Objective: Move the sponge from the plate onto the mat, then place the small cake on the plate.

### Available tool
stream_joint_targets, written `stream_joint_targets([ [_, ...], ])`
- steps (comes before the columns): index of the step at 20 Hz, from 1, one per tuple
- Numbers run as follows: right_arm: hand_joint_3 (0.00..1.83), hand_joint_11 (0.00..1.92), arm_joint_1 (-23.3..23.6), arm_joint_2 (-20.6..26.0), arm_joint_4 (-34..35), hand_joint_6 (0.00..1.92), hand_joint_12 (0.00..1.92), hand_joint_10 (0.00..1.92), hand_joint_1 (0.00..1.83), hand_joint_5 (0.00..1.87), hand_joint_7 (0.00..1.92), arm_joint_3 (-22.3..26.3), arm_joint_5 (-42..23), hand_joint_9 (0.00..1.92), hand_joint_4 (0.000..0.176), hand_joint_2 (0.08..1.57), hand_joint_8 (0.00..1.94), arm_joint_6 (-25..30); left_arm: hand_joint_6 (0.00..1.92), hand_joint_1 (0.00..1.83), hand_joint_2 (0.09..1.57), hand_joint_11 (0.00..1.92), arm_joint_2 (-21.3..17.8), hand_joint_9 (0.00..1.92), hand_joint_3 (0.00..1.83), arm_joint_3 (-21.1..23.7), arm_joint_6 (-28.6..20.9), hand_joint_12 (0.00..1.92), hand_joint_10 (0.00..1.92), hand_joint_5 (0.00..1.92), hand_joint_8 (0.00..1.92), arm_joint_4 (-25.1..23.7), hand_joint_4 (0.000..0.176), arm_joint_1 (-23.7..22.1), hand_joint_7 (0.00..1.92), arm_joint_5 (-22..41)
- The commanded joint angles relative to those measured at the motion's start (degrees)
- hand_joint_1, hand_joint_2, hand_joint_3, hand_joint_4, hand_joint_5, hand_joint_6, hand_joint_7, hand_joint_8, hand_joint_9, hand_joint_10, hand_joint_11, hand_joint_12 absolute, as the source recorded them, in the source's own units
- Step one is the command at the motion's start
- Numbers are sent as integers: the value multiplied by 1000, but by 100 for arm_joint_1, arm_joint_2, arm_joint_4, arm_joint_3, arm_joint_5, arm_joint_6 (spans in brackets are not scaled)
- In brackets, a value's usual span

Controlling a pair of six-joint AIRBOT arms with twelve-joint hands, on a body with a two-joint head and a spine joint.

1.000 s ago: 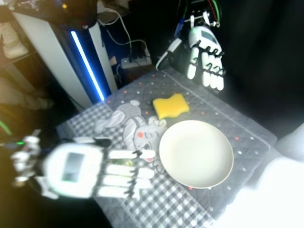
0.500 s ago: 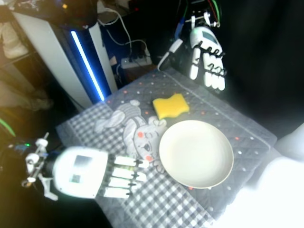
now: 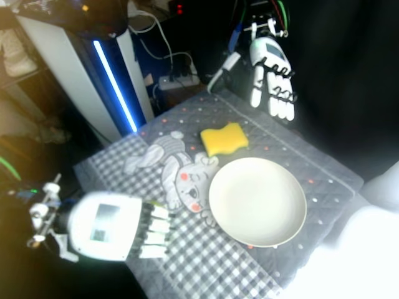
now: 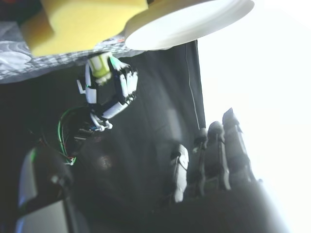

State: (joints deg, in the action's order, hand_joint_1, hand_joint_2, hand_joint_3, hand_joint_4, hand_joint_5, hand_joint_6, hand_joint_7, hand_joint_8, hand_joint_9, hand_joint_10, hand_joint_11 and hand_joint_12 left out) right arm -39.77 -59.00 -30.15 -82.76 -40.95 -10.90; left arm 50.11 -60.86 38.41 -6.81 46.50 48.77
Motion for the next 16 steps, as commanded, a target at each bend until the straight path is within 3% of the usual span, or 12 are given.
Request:
stream_joint_targets([
  [1,0,746,213,11,142,743,1570,1189,1259,1026,1000,-11,-676,894,0,1109,1169,53,13,871,777,0,-45,0,11,10,-34,0,0,49,0,141,161,-21,0,708],
  [3,0,981,647,-53,-47,801,1085,696,1272,1009,1163,-63,-686,1158,0,1072,853,47,10,870,780,0,-41,0,9,13,-34,0,0,53,0,142,175,-22,0,735],
  [5,0,1022,955,-338,-115,810,1014,557,1273,1030,1220,-286,-675,1229,0,1056,714,47,14,869,776,0,-38,0,7,32,-34,0,0,65,0,172,171,-8,0,803],
  [6,0,1041,1072,-530,-115,768,1062,521,1278,1059,1250,-430,-609,1282,0,1043,663,47,14,875,776,0,-37,0,6,41,-34,0,0,68,0,183,170,2,0,824],
  [7,0,1014,1200,-849,-118,601,1263,955,1383,1117,1351,-678,-441,1175,0,1016,321,46,9,815,776,0,-31,0,5,49,-34,0,0,65,0,192,154,2,0,841],
  [10,0,1141,1308,-1502,-118,742,1124,634,1293,1117,1481,-1164,-37,1319,0,1005,111,46,0,854,786,1,-16,0,8,43,-33,0,0,30,0,205,166,12,0,842],
  [11,0,784,1318,-1668,-144,773,830,807,1405,1063,1466,-1281,116,1202,0,1005,7,46,0,806,778,82,-8,0,2,40,-33,40,0,0,0,206,156,10,0,850],
  [12,0,784,1325,-1832,-186,773,830,807,1405,1063,1466,-1389,306,1202,0,1005,7,46,0,806,778,82,3,0,2,37,-32,40,0,0,0,224,156,9,0,876],
  [13,2,1141,1326,-2028,-245,707,809,841,1407,1103,1450,-1534,530,1225,0,997,0,46,0,783,777,113,16,0,1,30,-32,62,0,0,0,260,148,10,0,918],
  [14,2,1156,1326,-2178,-273,518,927,831,1409,1175,1450,-1646,679,1245,0,990,12,46,0,842,785,70,24,0,5,28,-32,50,0,0,0,283,150,10,0,948],
  [15,0,1184,1326,-2266,-281,516,966,561,1316,1209,1495,-1712,760,1305,0,988,67,46,0,857,791,46,30,0,7,28,-32,45,0,0,0,286,132,10,0,962],
  [16,0,1184,1326,-2417,-280,516,966,561,1316,1209,1495,-1823,870,1305,0,988,67,46,0,857,791,46,32,0,7,27,-32,45,0,0,0,286,132,10,0,984],
])
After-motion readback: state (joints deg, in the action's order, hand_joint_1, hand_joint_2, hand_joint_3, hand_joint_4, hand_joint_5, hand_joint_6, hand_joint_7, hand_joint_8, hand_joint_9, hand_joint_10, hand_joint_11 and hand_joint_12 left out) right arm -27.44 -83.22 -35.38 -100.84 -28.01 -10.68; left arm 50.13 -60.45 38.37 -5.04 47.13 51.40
